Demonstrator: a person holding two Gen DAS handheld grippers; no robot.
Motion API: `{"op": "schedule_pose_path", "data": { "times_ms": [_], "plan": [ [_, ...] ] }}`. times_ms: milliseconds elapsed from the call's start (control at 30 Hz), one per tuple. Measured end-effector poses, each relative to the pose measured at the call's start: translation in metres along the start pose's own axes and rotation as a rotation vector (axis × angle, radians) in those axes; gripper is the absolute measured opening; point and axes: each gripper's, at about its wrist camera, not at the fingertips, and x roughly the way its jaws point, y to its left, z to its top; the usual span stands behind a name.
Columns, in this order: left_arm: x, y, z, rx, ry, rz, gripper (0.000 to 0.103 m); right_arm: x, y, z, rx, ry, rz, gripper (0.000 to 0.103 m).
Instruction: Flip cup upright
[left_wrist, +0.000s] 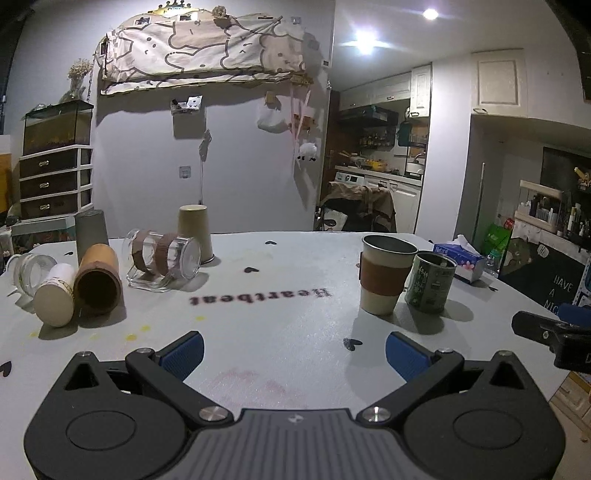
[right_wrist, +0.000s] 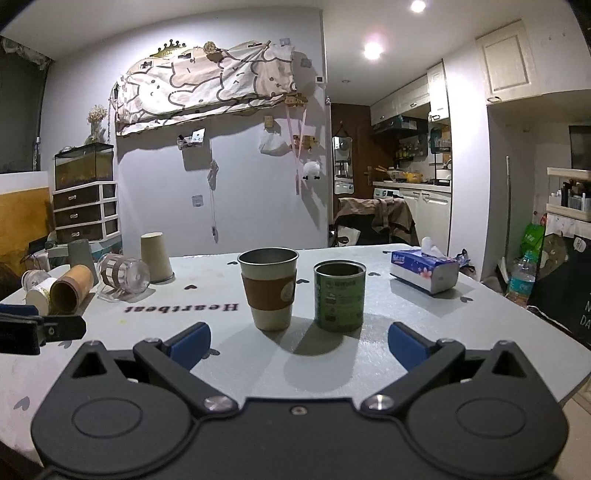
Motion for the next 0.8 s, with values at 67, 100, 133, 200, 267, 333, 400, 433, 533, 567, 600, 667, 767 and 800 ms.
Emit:
{"op": "schedule_pose_path", "data": {
  "times_ms": [67,100,133,200,267,333,400,433,533,567,600,667,767,800],
  "plan": [
    [-0.0006,-0.0011,0.0002,0.007,-0.004,0.004,0.103,-0.0007,-0.0004,-0.0005,0.001,0.000,-0.003,0.103],
    [-0.0015,-0.0014,0.0005,0.010,-0.006,0.006,0.103,-0.0014,-0.0011,-0.0011,0.003,0.000,-0.004,0.103],
    [-0.0023,-0.0018,0.0009,0.011,-0.008,0.007,0.103,-0.0022,-0.0017,-0.0017,0.006,0.001,-0.004,0.103],
    [-0.0036,-0.0022,0.0010,0.012,-0.010,0.005,0.103,-0.0029,-0.0024,-0.0028,0.010,0.002,-0.004,0.103],
    [-0.0043,-0.0025,0.0007,0.013,-0.010,0.007,0.103,-0.0033,-0.0025,-0.0033,0.009,0.004,-0.004,0.103],
    [-0.0040,-0.0024,0.0006,0.013,-0.009,0.006,0.103,-0.0036,-0.0026,-0.0037,0.009,0.005,-0.002,0.103],
    [-0.0045,-0.0023,0.0009,0.014,-0.007,0.008,0.103,-0.0040,-0.0023,-0.0043,0.009,0.007,-0.001,0.103],
    [-0.0045,-0.0023,0.0009,0.013,-0.007,0.008,0.103,-0.0037,-0.0021,-0.0041,0.009,0.007,-0.001,0.103],
    [-0.0051,-0.0015,0.0009,0.011,-0.005,0.011,0.103,-0.0050,-0.0008,-0.0048,0.006,0.003,0.005,0.103],
    [-0.0050,-0.0014,0.0008,0.011,-0.004,0.013,0.103,-0.0050,0.0005,-0.0041,0.005,0.003,0.006,0.103],
    [-0.0052,-0.0013,0.0005,0.012,-0.003,0.015,0.103,-0.0055,0.0011,-0.0043,0.003,0.002,0.008,0.103],
    [-0.0057,-0.0013,-0.0001,0.014,-0.003,0.016,0.103,-0.0059,0.0017,-0.0039,0.002,0.001,0.010,0.103],
    [-0.0053,-0.0016,0.0002,0.016,-0.003,0.014,0.103,-0.0072,0.0029,-0.0034,-0.002,-0.002,0.011,0.103],
    [-0.0055,-0.0015,-0.0001,0.017,-0.003,0.014,0.103,-0.0076,0.0023,-0.0032,-0.003,-0.002,0.013,0.103]
  ]
}}
